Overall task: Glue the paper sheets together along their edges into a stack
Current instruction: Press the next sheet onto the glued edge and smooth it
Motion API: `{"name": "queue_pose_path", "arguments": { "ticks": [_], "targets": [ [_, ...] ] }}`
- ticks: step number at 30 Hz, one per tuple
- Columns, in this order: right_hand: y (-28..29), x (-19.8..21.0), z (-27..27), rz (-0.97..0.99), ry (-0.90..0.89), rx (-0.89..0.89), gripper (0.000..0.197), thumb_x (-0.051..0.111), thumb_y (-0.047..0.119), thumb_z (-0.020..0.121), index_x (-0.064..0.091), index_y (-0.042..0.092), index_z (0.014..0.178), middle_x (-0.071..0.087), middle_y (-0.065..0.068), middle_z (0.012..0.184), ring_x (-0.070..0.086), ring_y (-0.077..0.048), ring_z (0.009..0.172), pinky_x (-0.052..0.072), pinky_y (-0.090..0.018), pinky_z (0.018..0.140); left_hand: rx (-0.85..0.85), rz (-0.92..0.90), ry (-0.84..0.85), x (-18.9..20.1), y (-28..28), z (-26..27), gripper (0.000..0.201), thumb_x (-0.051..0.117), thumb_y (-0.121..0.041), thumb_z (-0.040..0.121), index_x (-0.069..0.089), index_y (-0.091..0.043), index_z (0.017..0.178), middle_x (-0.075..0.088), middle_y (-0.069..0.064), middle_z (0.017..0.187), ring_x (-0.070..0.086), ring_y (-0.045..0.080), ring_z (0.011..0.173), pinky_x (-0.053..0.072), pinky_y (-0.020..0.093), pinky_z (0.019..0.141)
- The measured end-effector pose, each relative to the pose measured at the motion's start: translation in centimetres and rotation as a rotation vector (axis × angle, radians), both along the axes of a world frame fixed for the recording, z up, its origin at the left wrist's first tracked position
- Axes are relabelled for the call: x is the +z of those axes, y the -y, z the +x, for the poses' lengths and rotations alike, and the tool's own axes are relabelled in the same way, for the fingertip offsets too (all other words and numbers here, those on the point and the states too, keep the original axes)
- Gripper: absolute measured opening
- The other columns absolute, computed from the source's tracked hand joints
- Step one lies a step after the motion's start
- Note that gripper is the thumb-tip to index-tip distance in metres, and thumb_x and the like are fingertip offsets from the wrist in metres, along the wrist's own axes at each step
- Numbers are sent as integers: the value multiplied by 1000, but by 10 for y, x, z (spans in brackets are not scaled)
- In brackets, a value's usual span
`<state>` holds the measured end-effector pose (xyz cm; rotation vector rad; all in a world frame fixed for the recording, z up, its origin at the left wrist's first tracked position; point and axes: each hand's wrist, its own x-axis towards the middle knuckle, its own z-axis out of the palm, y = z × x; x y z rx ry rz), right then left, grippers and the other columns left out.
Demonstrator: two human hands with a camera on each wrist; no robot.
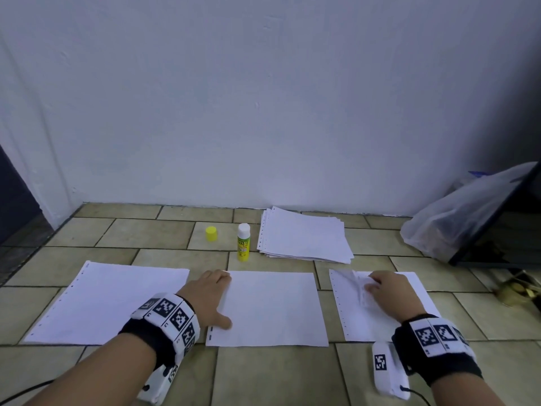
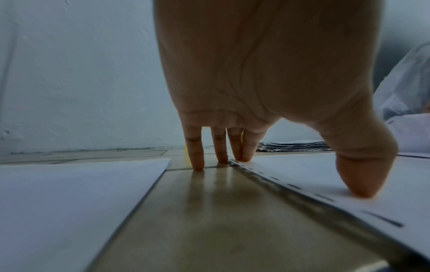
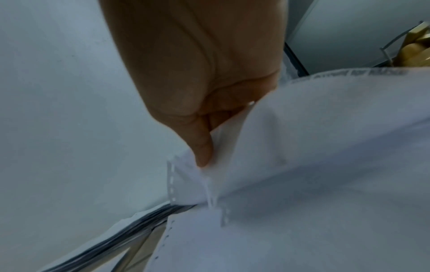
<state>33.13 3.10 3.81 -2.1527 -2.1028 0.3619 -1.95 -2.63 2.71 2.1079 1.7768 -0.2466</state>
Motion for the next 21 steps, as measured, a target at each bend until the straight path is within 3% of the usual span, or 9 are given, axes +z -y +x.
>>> {"name": "queue_pose_path", "arguments": {
  "ticks": [3,5,8,11,16,19,21],
  "targets": [
    [0,4,5,136,-30,-76,26,46,7,91,51,11,65,49,-1,58,50,-23,61,32,-27,52,-8,-2,-4,-1,0,-1,99,64,-52,82,8,-11,153,11,-2,157,15,15,143,28,32,114],
    [2,10,4,208,-46,-110,21,47,10,92,54,11,73,48,-1,59,49,-25,63,32,-28,55,-12,0,-7,-1,-1,-1,98,64,-52,82,9,-11,152,12,-2,157,16,15,143,28,32,113],
    [7,26,-5,289,-40,-117,18,47,15,92,62,9,84,51,-3,63,49,-25,61,30,-28,52,-23,0,-14,-1,-1,-2,97,64,-52,83,9,-11,152,11,-1,157,14,16,143,27,33,114],
    [19,46,-35,267,-44,4,21,48,24,94,65,13,87,58,1,66,53,-17,60,35,-25,49,-32,-6,-14,-2,-1,-3,98,64,-53,83,9,-11,153,11,-1,157,15,16,143,27,32,114],
    [42,44,-125,145,-82,299,24,51,33,92,66,18,103,69,-4,101,60,-24,99,41,-28,74,-58,-3,-77,-1,0,-3,95,58,-56,87,7,-11,153,6,1,160,15,19,144,27,36,114],
    [47,26,-171,23,-103,391,30,49,29,94,62,14,117,64,-7,116,57,-24,109,44,-28,87,-65,2,-121,0,4,0,93,56,-54,89,5,-11,153,5,3,160,16,21,144,27,36,113],
    [46,13,-188,-65,-95,422,32,49,28,94,60,12,120,61,-10,120,56,-26,112,45,-31,90,-63,3,-128,-1,4,0,87,56,-54,89,12,-11,152,12,5,159,19,21,143,27,37,112]
  ]
}}
